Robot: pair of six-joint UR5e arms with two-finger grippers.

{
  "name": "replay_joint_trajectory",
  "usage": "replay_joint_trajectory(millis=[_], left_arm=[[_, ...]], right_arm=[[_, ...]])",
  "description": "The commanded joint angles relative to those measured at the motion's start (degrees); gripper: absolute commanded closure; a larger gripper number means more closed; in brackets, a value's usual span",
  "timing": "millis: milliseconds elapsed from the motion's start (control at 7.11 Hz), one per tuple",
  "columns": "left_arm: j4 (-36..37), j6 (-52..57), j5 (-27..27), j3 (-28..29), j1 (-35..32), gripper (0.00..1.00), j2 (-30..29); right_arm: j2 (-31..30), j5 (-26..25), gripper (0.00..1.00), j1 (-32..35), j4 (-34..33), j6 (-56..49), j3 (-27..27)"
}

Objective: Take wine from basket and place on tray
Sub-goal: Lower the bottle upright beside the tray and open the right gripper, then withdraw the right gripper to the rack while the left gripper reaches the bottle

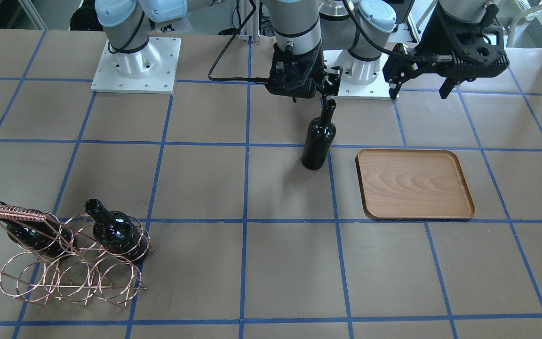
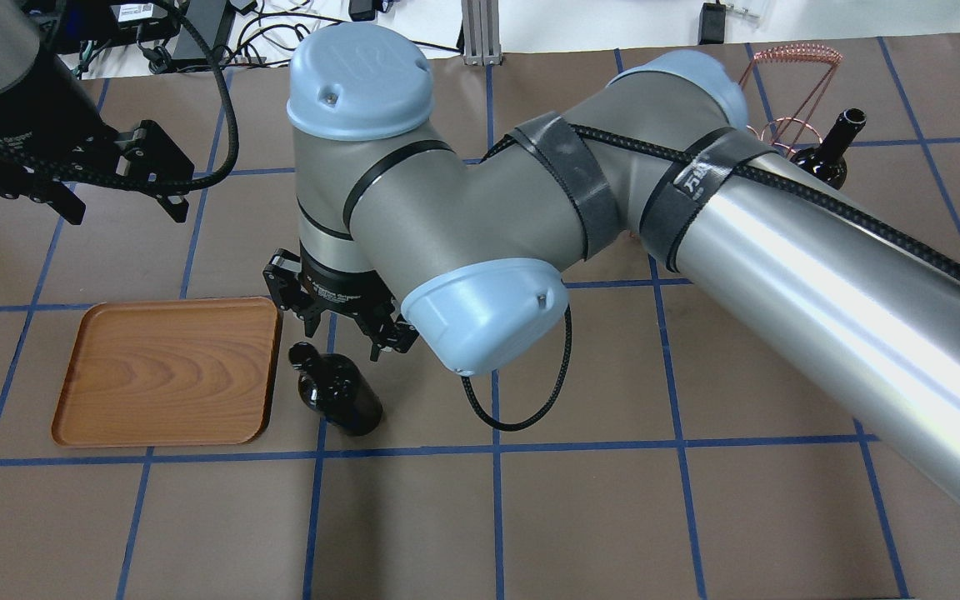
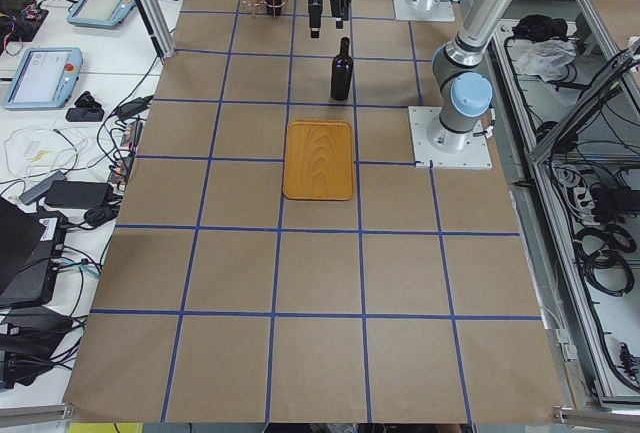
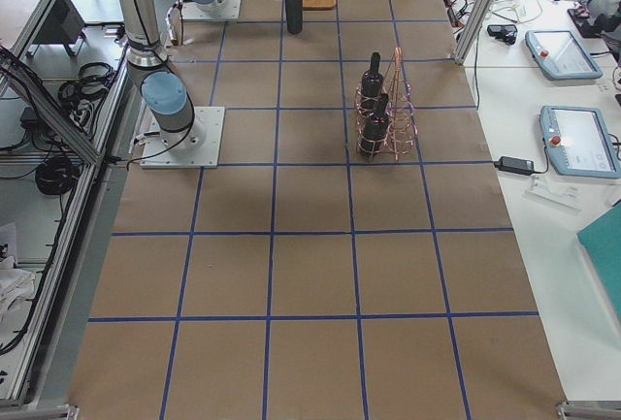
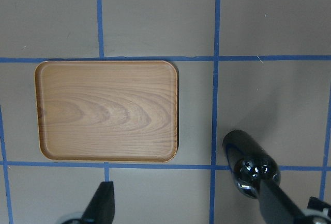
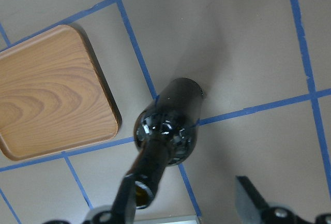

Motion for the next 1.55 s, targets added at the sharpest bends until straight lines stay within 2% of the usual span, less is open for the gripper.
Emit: replay_joint_trajectory(millis=[0,281,562,844,1125,1406], left_arm=[[-0.6,0.0,-0.1,-0.1,-0.3,0.0,0.0],[-0.7,0.0,-0.7,-1.6,-0.8,0.0,0.4],[-0.6,-1.4,0.0,-4.3,-6.1,0.0,0.7],[-0.1,-1.6,-0.5,-6.9,-8.6,0.0,1.1],[0.0,-5.1,-0.6,-8.2,-11.1,0.0,-0.4],[3.8,-7.0,-0.6,-12.2,-14.8,0.0,-0.5]], right_arm=[[-3.5,-0.4,0.24,-4.2,0.6,-1.2,-0.5],[-6.4,-4.8,0.2,-13.1,8.6,-14.5,-1.2],[-9.1,-13.1,0.16,-21.0,15.6,-28.1,-2.3],[-13.4,-17.5,0.0,-27.5,20.6,-42.1,-3.0],[-14.5,-17.4,0.0,-32.7,21.3,-44.1,-3.9],[-14.6,-17.6,0.0,-33.0,21.6,-45.3,-4.8]])
